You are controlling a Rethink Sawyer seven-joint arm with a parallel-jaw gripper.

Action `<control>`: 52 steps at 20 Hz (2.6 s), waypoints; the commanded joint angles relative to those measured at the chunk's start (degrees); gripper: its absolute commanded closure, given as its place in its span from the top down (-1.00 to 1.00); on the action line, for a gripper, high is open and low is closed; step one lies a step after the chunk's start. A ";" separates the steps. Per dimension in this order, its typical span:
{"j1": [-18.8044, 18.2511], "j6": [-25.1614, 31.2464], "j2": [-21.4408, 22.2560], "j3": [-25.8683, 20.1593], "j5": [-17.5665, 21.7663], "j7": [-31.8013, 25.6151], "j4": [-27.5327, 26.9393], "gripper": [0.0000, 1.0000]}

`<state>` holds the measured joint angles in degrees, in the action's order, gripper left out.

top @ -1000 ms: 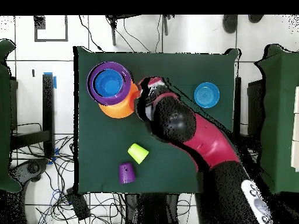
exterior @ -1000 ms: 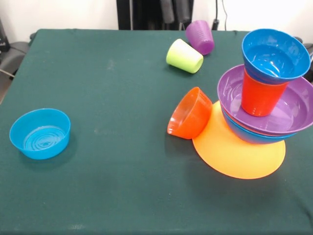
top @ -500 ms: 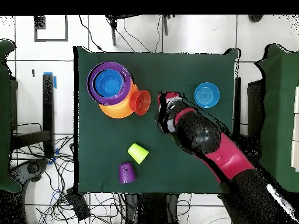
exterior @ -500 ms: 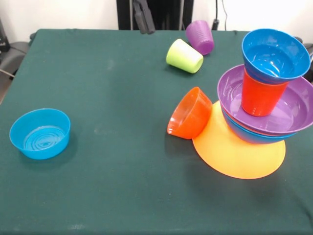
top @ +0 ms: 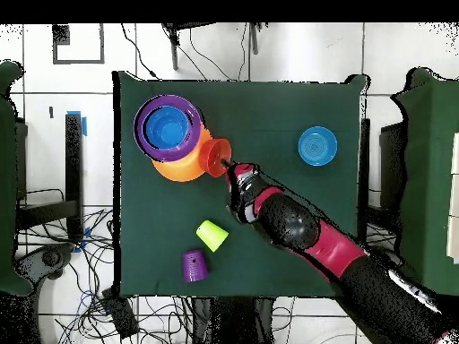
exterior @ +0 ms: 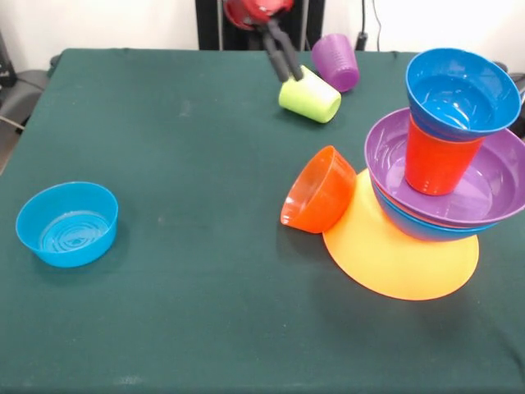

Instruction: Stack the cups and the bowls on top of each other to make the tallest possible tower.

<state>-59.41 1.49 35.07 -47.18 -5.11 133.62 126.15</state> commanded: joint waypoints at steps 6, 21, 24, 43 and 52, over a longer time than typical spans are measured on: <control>-1.62 -5.04 -18.11 -5.39 13.87 1.52 5.19 1.00; -6.93 -1.57 -23.39 -1.99 22.59 0.86 7.02 1.00; -8.21 -1.92 -24.06 -1.05 24.21 0.95 8.23 1.00; -14.13 5.31 -33.66 1.44 32.44 -5.31 -2.57 1.00; -16.93 11.63 -30.14 1.09 32.28 -6.42 -4.03 1.00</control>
<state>-76.81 5.94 4.82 -49.15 24.92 133.62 131.00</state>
